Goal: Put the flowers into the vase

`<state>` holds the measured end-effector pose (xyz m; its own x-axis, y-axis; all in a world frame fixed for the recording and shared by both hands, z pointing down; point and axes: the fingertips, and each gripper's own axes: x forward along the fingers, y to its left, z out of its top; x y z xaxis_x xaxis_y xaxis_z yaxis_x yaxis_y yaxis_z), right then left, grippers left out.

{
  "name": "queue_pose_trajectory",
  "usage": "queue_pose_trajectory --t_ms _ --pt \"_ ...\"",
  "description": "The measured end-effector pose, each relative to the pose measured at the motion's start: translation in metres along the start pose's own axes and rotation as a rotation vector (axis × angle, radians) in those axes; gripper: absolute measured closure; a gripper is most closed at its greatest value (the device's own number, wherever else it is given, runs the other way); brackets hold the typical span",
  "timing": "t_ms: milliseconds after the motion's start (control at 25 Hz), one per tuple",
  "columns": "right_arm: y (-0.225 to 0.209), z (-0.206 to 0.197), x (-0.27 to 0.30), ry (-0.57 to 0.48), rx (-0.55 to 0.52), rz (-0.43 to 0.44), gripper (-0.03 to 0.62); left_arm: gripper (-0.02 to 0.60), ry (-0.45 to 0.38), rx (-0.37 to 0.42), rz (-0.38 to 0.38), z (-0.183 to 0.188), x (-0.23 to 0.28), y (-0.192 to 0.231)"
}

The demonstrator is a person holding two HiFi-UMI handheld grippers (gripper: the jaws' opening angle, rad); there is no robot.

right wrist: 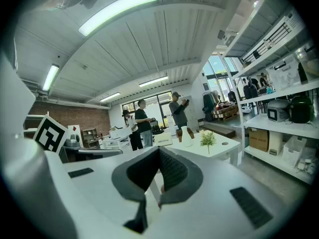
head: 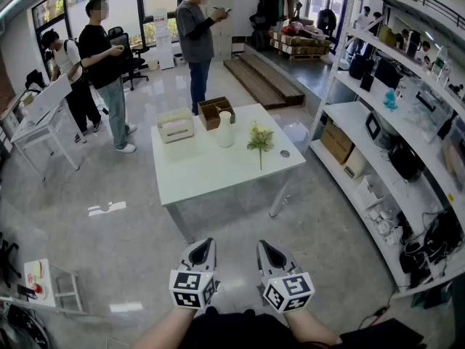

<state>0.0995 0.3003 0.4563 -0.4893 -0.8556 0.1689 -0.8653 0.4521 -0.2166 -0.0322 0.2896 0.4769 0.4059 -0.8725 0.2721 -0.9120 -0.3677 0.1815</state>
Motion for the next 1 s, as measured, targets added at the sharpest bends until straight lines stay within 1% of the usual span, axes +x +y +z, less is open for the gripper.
queue_pose_trajectory --t_ms 280,440,680,1000 --pt "0.0030 -0.0010 0.0015 0.006 -0.015 0.011 0.591 0.580 0.001 0.001 -0.004 0.0003 0.0005 -0.0009" --pt "0.0048 -0.0008 0.0030 -0.005 0.041 0.043 0.591 0.578 0.001 -0.001 -0.003 -0.0012 0.0006 0.0000" --pt "0.0010 -0.0049 0.0014 0.005 0.044 0.029 0.591 0.580 0.006 -0.014 0.001 -0.0035 0.0007 0.0013" --pt "-0.0030 -0.0059 0.0016 0.011 0.032 0.036 0.591 0.580 0.011 -0.011 0.005 -0.0040 0.0053 -0.0037"
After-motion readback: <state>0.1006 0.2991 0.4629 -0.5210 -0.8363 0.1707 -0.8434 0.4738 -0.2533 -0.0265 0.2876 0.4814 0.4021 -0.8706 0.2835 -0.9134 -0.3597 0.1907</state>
